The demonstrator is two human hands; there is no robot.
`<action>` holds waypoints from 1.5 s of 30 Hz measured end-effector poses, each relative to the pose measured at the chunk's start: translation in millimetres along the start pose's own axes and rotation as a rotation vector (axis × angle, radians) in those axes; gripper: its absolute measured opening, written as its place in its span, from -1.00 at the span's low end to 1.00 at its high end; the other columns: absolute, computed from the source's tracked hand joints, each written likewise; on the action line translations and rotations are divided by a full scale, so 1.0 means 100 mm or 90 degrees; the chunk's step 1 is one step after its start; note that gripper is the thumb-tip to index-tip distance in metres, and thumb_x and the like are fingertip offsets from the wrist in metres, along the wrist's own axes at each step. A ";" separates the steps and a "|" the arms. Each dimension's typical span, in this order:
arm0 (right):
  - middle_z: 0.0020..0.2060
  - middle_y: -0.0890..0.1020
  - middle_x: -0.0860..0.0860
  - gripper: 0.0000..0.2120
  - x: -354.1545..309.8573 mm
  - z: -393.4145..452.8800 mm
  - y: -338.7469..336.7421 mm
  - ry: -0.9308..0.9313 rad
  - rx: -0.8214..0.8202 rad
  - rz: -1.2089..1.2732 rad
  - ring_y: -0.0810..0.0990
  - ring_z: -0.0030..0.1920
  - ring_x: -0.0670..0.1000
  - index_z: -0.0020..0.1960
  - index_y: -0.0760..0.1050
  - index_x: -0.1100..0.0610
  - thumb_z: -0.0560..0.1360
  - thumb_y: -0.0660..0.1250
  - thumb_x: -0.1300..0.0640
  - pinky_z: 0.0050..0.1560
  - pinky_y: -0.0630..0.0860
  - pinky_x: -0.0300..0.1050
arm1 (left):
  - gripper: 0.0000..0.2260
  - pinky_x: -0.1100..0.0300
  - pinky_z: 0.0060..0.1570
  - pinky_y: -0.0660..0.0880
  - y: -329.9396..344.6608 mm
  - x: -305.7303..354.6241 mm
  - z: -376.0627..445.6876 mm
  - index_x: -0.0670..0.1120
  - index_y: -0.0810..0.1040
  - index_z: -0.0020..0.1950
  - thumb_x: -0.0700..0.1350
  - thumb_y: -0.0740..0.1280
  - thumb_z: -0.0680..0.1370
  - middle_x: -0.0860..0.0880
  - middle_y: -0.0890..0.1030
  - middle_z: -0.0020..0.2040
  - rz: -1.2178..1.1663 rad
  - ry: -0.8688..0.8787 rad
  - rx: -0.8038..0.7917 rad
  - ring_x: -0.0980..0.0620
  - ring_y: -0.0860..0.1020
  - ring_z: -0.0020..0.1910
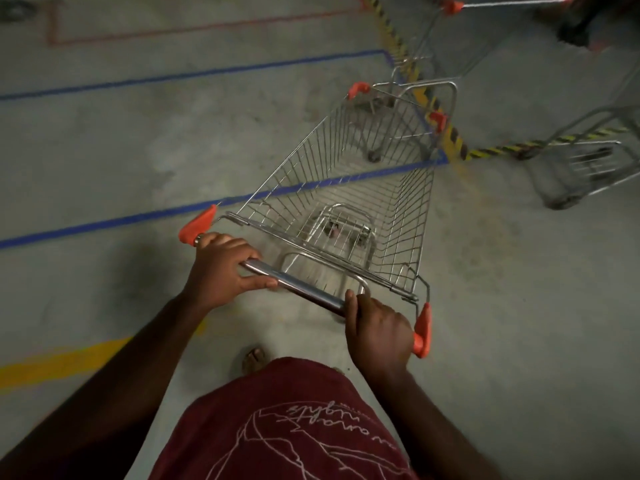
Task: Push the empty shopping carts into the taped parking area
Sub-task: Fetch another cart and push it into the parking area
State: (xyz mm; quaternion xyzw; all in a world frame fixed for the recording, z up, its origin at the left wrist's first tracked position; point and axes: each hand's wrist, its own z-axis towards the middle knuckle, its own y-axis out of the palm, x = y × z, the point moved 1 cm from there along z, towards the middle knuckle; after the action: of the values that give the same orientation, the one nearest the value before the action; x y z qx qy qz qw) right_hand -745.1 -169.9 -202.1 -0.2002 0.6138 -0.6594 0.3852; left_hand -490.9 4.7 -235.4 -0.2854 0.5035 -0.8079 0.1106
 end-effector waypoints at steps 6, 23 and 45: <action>-0.29 0.67 -0.04 -0.41 -0.42 0.32 0.13 -0.006 -0.129 -0.057 0.64 -0.30 0.05 -0.09 0.60 -0.03 0.72 -0.12 -0.23 -0.12 0.54 -0.03 | -0.47 0.14 0.06 0.19 -0.17 -0.42 -0.12 0.13 0.56 -0.18 0.59 0.29 0.36 0.22 0.53 -0.24 0.013 -0.063 0.028 0.17 0.47 -0.14; -0.46 0.59 -0.03 -0.48 -1.29 1.25 0.72 -0.075 0.003 -0.024 0.57 -0.46 0.09 -0.31 0.56 0.04 0.70 0.09 -0.14 -0.19 0.52 0.00 | -0.47 0.09 0.08 0.23 -0.36 -1.49 0.11 0.12 0.58 -0.19 0.58 0.35 0.33 0.19 0.54 -0.26 0.051 -0.124 0.116 0.10 0.50 -0.13; -0.33 0.65 -0.07 -0.40 -0.22 5.05 1.15 -0.367 0.045 0.055 0.64 -0.30 0.01 -0.19 0.60 -0.01 0.53 0.18 -0.51 -0.28 0.44 -0.09 | -0.45 -0.09 0.04 0.50 0.63 -1.39 3.08 0.01 0.65 -0.16 0.50 0.34 0.41 0.07 0.63 -0.26 0.121 -0.247 0.173 -0.07 0.60 -0.18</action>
State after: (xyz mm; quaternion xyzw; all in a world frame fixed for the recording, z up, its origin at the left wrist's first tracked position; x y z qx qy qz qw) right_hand -329.2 -477.9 -224.4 -0.3396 0.4636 -0.5794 0.5780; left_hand -208.5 -191.6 -237.8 -0.3688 0.3846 -0.7842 0.3180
